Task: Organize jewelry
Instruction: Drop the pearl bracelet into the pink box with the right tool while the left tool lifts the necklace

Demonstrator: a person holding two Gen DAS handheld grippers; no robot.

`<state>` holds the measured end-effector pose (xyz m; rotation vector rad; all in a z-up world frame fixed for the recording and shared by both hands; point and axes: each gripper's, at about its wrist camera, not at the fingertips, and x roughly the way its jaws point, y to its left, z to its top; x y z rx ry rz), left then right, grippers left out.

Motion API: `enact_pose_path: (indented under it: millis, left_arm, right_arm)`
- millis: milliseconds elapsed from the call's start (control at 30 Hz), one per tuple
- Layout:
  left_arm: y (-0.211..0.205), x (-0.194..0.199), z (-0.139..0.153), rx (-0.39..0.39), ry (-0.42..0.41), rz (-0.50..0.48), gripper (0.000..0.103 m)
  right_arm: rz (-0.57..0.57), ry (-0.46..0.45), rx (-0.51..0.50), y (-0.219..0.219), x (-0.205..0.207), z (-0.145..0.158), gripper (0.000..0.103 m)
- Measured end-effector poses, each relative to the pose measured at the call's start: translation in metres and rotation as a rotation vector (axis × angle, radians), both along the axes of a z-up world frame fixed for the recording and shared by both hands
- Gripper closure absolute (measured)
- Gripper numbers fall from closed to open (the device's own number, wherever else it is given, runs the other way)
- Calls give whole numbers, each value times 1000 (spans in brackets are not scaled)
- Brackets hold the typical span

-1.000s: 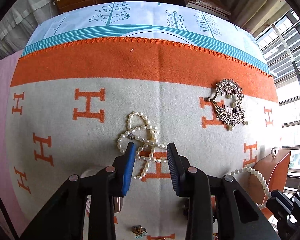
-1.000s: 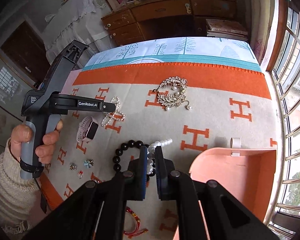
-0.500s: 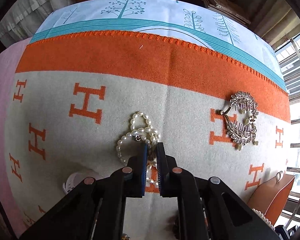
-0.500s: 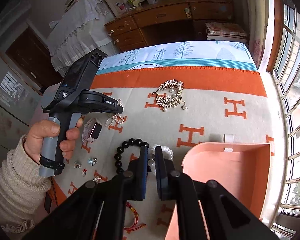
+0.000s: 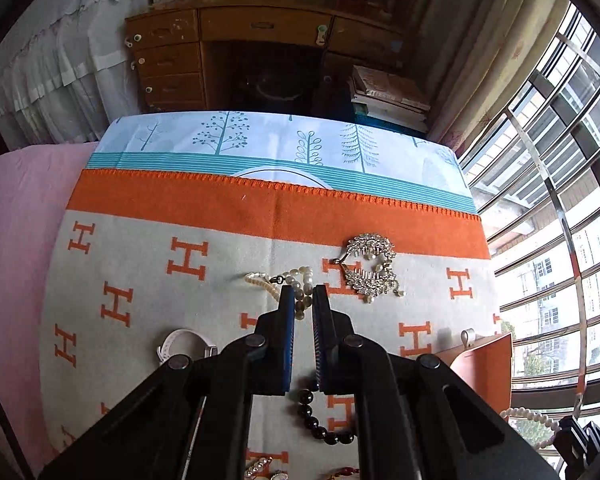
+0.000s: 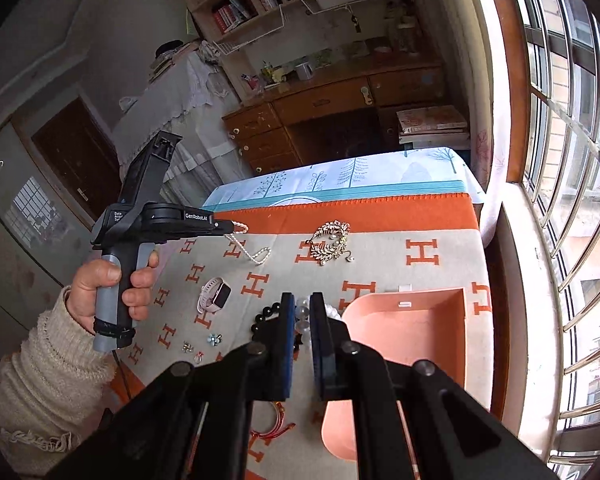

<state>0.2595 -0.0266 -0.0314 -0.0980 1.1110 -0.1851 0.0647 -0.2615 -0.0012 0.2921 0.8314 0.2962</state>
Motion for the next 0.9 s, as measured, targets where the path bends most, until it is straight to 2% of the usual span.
enact_pose_path:
  millis: [133,233,400,500,667,767,833,900]
  left_arm:
    - [-25,-34,41,-50,-74,-71,97]
    - [-36,-61,68,-86,-115,-132,97]
    - [-74,-100,96,-127,-158,-235,97]
    - [-98,-120,103,-145,-161,-299,97]
    - [-134,-145,93,-163,-156,-377,97]
    - [-151,-153,73,-161,-142,-398,97]
    - [-160,-156,54,-150,-145,-405,97]
    - [-168,-159,33,-133,-146,-404,97]
  right_arm:
    - [-55,4,-9,-16,-15,-5,96]
    - [-90,50,-12,-27,-21,-21,96]
    - [-139,152,-58,-36,-31,-66,95]
    - [-138,236,-44,-41,-36,-97,95]
    - [-179,295,-6,-51,-52,-123,93]
    - [-212,273,-2,-55,-62,-120,80]
    - [-238,249,4,-55,-69,-112,63]
    - [-259,217,5,-55,-77,-104,57]
